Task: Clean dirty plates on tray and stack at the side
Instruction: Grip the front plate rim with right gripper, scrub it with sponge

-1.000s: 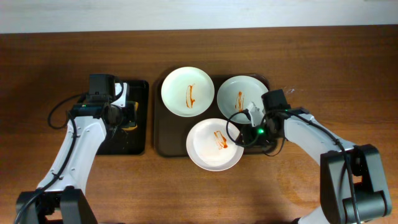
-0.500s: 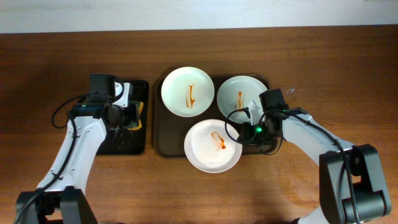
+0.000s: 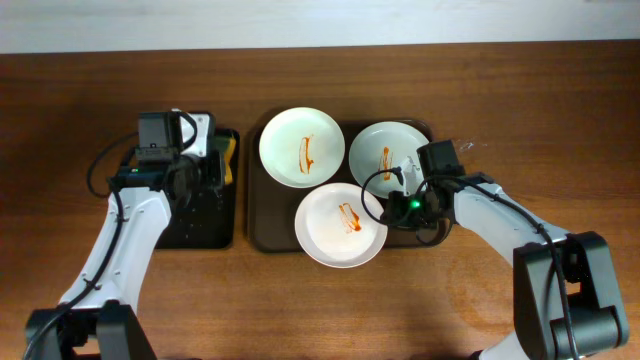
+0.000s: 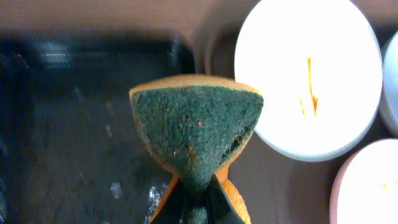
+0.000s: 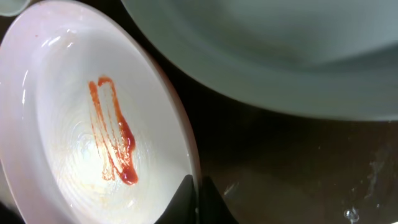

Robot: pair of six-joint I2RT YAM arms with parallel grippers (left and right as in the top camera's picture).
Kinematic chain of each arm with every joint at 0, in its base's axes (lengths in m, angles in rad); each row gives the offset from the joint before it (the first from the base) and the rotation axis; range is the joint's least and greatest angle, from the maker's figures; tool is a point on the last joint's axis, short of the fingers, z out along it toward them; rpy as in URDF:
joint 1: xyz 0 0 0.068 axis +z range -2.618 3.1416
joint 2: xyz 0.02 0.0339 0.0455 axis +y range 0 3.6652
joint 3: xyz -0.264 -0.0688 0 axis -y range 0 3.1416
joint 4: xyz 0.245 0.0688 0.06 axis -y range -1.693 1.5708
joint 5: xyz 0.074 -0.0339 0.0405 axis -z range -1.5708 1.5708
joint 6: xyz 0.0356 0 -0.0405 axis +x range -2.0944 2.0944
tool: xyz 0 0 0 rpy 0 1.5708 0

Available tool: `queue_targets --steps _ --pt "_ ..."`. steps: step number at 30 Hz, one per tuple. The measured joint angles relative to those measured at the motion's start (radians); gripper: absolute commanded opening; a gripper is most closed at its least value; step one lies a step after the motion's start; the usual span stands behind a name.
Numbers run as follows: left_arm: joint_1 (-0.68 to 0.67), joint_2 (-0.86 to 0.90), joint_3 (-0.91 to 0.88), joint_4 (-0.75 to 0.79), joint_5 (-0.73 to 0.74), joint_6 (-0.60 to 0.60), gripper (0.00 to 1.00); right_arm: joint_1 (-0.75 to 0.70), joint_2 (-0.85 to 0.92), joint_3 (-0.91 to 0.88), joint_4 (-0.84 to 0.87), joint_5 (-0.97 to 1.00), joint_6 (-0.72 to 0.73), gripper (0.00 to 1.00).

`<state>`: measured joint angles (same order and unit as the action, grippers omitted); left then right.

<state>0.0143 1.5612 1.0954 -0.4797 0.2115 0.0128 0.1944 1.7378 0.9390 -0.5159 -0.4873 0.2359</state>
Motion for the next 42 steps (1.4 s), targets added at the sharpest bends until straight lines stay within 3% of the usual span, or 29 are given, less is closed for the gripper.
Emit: queue_targets --steps 4,27,34,42 --pt "0.000 -0.026 0.002 0.138 -0.021 0.007 0.00 0.000 0.000 0.000 0.008 0.000 0.001 0.04" --pt "0.000 -0.028 0.002 0.140 -0.021 0.007 0.00 0.000 0.000 0.000 0.009 0.000 0.001 0.04" --pt "0.000 -0.013 0.003 -0.103 -0.165 -0.032 0.00 0.000 0.000 0.000 0.009 0.000 0.002 0.04" --pt "-0.005 0.019 0.003 -0.172 -0.195 -0.063 0.00 0.000 0.000 0.000 0.008 0.000 0.004 0.04"
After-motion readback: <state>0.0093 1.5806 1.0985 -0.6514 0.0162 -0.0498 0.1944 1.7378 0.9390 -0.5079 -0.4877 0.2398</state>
